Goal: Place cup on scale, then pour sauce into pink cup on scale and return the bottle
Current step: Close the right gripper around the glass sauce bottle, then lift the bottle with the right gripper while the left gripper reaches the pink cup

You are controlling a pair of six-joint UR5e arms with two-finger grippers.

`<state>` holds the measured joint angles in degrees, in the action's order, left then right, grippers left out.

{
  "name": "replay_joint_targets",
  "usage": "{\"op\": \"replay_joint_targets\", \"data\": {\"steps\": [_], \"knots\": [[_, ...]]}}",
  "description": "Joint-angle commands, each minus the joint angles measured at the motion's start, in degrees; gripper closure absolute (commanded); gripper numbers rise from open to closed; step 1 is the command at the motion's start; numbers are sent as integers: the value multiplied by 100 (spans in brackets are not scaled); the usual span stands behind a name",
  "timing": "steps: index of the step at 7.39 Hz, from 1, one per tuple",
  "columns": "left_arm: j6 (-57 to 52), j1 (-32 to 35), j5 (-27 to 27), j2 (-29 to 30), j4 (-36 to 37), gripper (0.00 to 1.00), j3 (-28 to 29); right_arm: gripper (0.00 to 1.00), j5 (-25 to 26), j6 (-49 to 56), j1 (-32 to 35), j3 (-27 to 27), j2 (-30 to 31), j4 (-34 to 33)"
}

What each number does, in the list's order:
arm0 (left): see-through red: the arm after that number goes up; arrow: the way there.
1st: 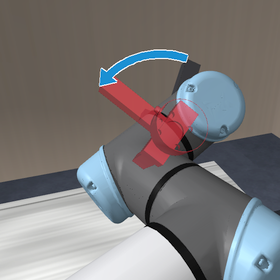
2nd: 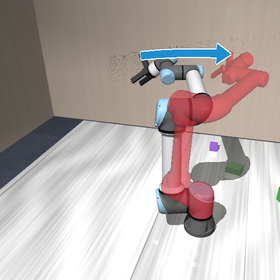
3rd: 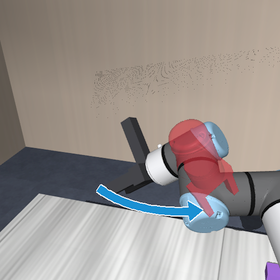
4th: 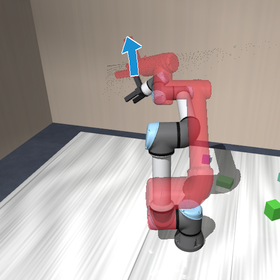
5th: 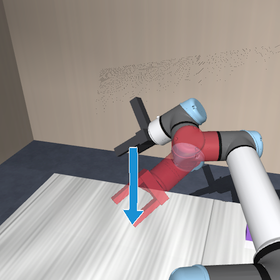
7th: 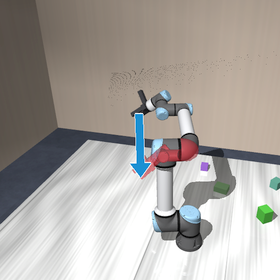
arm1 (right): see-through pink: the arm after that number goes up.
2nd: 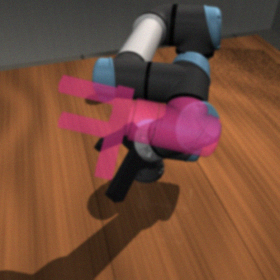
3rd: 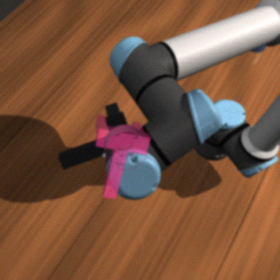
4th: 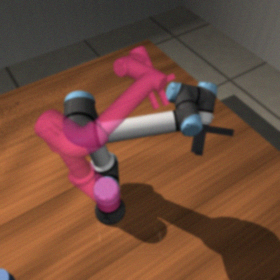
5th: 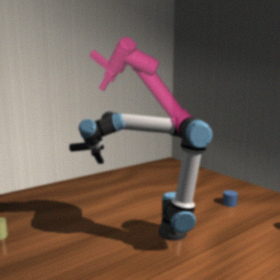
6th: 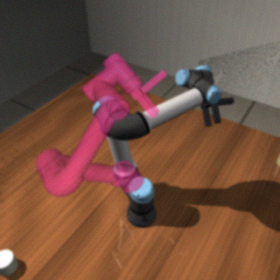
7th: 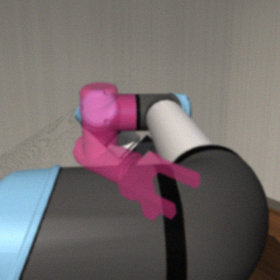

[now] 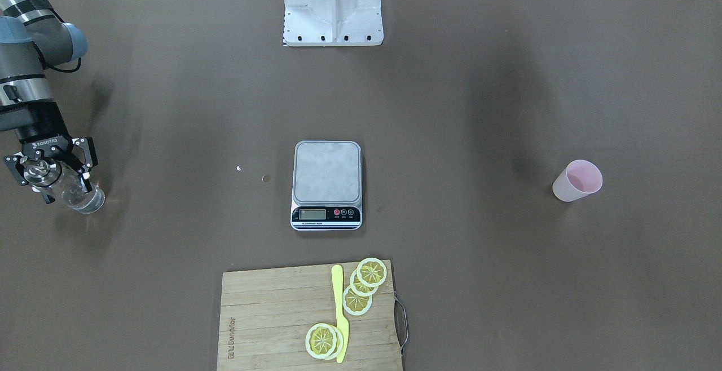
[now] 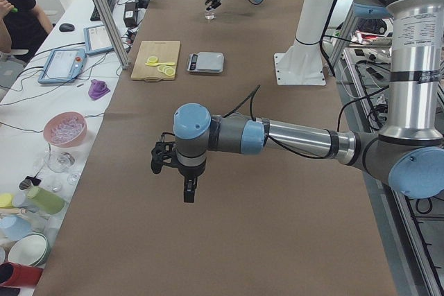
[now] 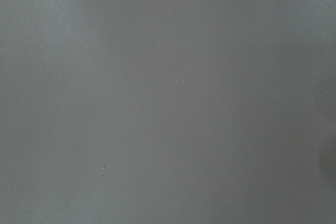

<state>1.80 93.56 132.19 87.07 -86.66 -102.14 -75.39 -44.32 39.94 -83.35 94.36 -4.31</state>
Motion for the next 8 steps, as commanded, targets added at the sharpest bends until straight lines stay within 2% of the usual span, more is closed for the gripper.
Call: {"op": "replay_joint_targets", "data": {"steps": [1, 2, 4, 5, 6, 7, 8], "knots": [[-4, -4, 9, 38, -9, 2, -7, 100, -124, -7, 66, -198, 30, -8], [-4, -13, 61, 99, -9, 2, -16, 100, -447, -7, 267, -243, 30, -17], [258, -109, 630, 143, -87, 2, -42, 100, -1081, -7, 768, -252, -22, -78], [617, -518, 616, 152, -123, 2, -173, 100, -1136, -7, 857, -243, -40, -96], [1273, -749, 615, 152, -480, 2, -192, 100, -1188, -7, 901, -287, -93, -253], [1914, -1021, 572, 161, -892, 2, -183, 100, -1232, -7, 945, -452, -102, -524], [2295, -1302, 563, 231, -992, 3, -166, 100, -1320, -7, 1015, -733, -111, -866]]}}
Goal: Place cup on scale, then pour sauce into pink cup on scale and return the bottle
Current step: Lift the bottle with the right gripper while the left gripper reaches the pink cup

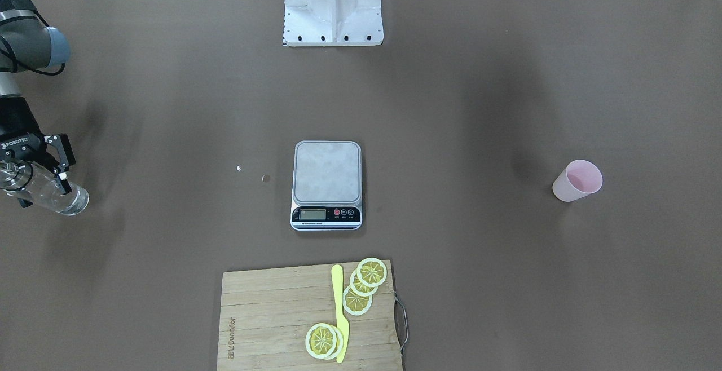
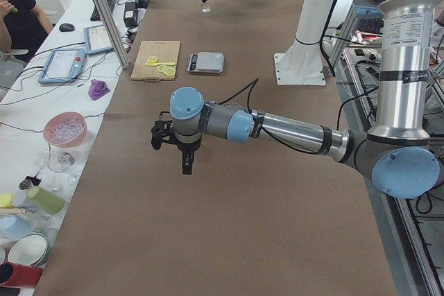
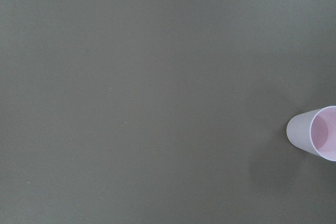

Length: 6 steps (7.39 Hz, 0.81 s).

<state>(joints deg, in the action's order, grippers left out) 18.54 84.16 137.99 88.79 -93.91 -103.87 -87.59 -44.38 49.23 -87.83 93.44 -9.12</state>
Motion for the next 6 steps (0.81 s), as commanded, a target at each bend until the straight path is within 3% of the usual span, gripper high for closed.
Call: {"op": "replay_joint_targets", "data": {"steps": [1, 3, 6], "knots": [[1085, -661, -78, 294, -285, 3, 60, 100, -170, 0, 147, -661, -19, -868], [1685, -1198, -587, 594, -381, 3, 252, 100, -529, 0, 427, -1042, -202, -1564], [2547, -1647, -624, 971, -1303, 3, 954, 100, -637, 0, 578, -1078, -449, -1848]]}}
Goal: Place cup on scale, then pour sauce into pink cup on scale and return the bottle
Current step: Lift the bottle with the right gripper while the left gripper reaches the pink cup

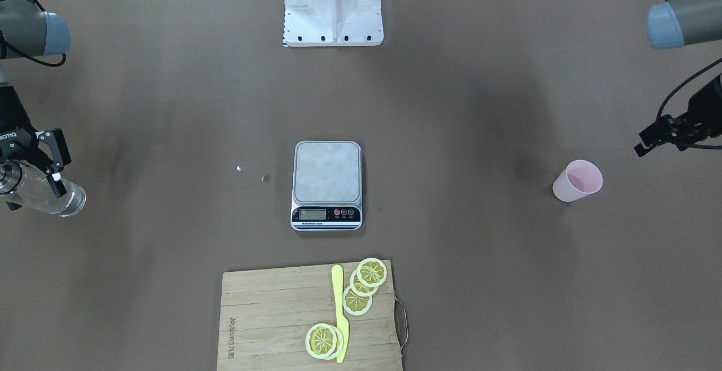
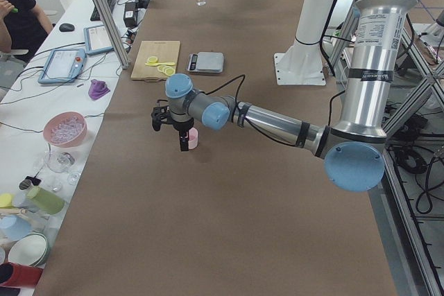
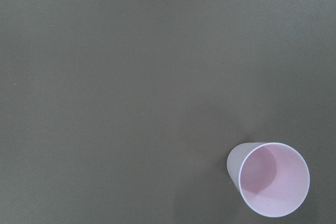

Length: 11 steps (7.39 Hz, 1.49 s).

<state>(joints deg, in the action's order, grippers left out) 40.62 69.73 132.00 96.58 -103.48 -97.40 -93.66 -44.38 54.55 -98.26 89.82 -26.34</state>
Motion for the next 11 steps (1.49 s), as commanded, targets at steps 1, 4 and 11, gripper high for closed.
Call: {"op": "replay_joint_targets", "data": {"steps": [1, 4, 11], "knots": [[593, -388, -234, 343, -366, 5, 396, 100, -30, 0, 56, -36, -87, -143], [622, -697, -429, 397, -566, 6, 712, 100, -30, 0, 47, -27, -114, -169], [816, -1049, -482, 353, -718, 92, 846, 100, -30, 0, 73, -36, -175, -222]]}}
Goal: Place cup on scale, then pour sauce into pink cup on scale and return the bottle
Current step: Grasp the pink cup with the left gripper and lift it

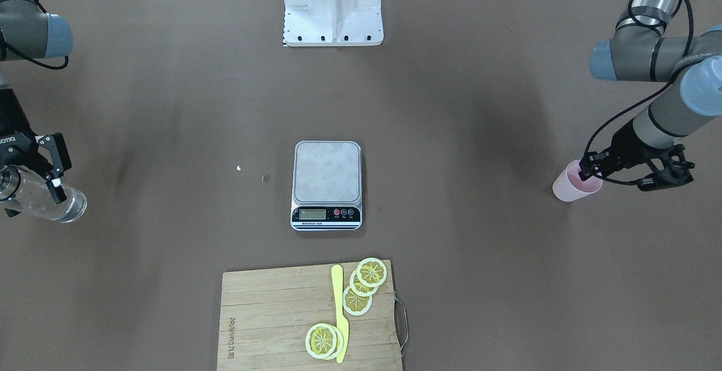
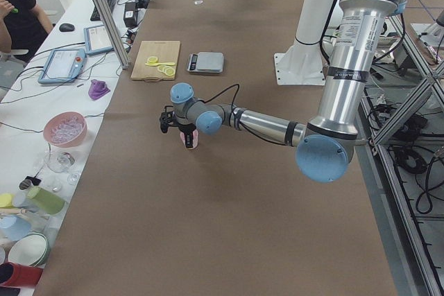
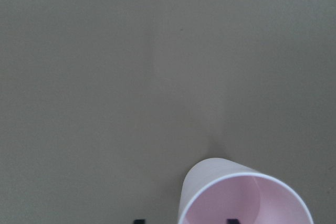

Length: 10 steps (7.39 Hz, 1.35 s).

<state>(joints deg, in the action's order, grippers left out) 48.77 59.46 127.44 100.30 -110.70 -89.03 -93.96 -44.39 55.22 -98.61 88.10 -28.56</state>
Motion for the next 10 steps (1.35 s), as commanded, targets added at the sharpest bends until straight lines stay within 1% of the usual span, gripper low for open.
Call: {"op": "replay_joint_targets", "data": {"steps": [1, 2, 3, 4, 5, 6, 7, 8, 10], "knots": [[10, -22, -27, -28, 4, 100, 0, 100, 0, 0, 6, -26, 14, 0], [1, 4, 34, -11, 57, 100, -52, 100, 0, 0, 6, -122, 58, -18], [10, 100, 52, 41, 257, 100, -201, 100, 0, 0, 6, -140, 76, -18], [10, 144, 35, 546, 1338, 100, -524, 100, 0, 0, 6, -123, 59, -18], [27, 128, 9, 1291, 2741, 100, -849, 100, 0, 0, 6, -123, 50, -18], [228, 84, 43, 1855, 3634, 100, -1053, 100, 0, 0, 6, -123, 32, -18], [961, -91, 52, 2183, 3704, 100, -1090, 100, 0, 0, 15, -123, 15, -26], [1551, -510, 52, 2500, 3696, 100, -1055, 100, 9, 0, 6, -114, 15, -18], [2747, -1091, 44, 3203, 3634, 100, -898, 100, 9, 0, 6, -123, 15, -18]]}}
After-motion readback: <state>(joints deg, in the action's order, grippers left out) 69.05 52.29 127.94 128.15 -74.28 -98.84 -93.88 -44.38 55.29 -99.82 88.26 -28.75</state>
